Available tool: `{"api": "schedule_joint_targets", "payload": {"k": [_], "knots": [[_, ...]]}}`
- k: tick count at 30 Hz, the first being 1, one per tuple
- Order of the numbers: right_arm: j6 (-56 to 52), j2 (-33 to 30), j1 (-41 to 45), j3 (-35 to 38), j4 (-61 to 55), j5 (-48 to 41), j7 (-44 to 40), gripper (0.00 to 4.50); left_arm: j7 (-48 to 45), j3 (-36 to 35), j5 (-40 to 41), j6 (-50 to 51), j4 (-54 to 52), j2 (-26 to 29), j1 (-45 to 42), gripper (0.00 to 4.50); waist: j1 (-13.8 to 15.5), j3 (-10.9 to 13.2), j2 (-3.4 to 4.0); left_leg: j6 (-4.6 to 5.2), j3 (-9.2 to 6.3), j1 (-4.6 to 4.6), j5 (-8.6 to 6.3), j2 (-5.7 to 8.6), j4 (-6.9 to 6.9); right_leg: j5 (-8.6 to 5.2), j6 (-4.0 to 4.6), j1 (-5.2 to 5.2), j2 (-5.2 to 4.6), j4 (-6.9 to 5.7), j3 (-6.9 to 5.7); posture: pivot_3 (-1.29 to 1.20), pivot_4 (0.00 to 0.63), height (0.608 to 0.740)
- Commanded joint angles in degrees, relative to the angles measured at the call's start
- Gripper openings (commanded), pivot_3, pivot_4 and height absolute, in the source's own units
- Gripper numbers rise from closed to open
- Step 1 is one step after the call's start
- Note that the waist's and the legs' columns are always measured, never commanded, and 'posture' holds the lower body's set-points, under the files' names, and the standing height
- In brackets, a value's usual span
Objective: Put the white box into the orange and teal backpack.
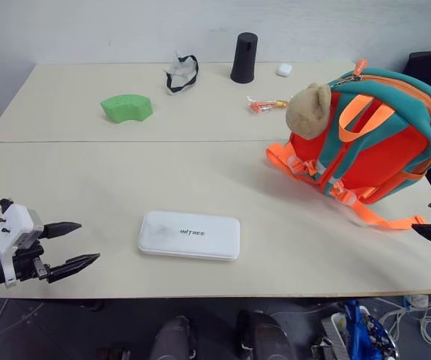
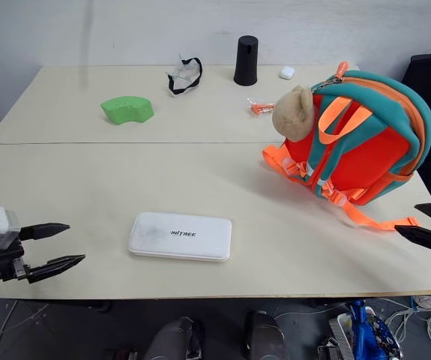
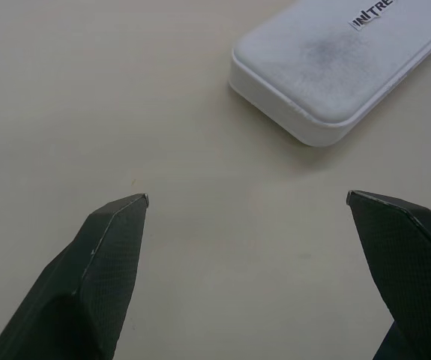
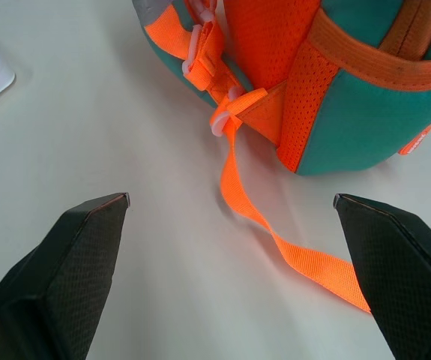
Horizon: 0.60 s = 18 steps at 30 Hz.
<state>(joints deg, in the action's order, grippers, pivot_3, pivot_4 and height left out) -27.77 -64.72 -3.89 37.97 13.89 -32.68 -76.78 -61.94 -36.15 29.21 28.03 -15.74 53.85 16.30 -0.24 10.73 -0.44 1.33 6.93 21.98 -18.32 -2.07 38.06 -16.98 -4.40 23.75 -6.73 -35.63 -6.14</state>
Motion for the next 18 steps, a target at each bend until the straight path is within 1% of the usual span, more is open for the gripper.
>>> {"api": "schedule_joint_targets", "payload": {"k": [1,4,18], "knots": [[0.4,0.5,-0.6,1.6,-1.0,-0.2,0.0,4.50,-0.3,-1.8,1.4,0.6,-1.1,0.5,-0.4,4.47,0.0,0.0,0.00,0.00,0.00,0.00,0.00,0.00,0.00,0.00,0.00,0.00,0.00,0.00,0.00,0.00,0.150,0.740],[0.5,0.6,-1.1,1.9,-1.2,-0.1,0.2,4.50,1.2,-1.1,0.9,2.1,-0.3,0.9,-1.7,4.47,0.0,0.0,0.00,0.00,0.00,0.00,0.00,0.00,0.00,0.00,0.00,0.00,0.00,0.00,0.00,0.00,0.150,0.740],[1.3,0.9,-2.3,2.4,-1.6,-0.1,1.2,4.50,1.3,0.3,0.9,3.8,0.4,1.0,-4.2,4.47,0.0,0.0,0.00,-0.01,0.02,-0.01,0.04,0.00,0.02,0.00,-0.01,-0.02,0.04,-0.03,-0.01,0.00,0.150,0.740]]}}
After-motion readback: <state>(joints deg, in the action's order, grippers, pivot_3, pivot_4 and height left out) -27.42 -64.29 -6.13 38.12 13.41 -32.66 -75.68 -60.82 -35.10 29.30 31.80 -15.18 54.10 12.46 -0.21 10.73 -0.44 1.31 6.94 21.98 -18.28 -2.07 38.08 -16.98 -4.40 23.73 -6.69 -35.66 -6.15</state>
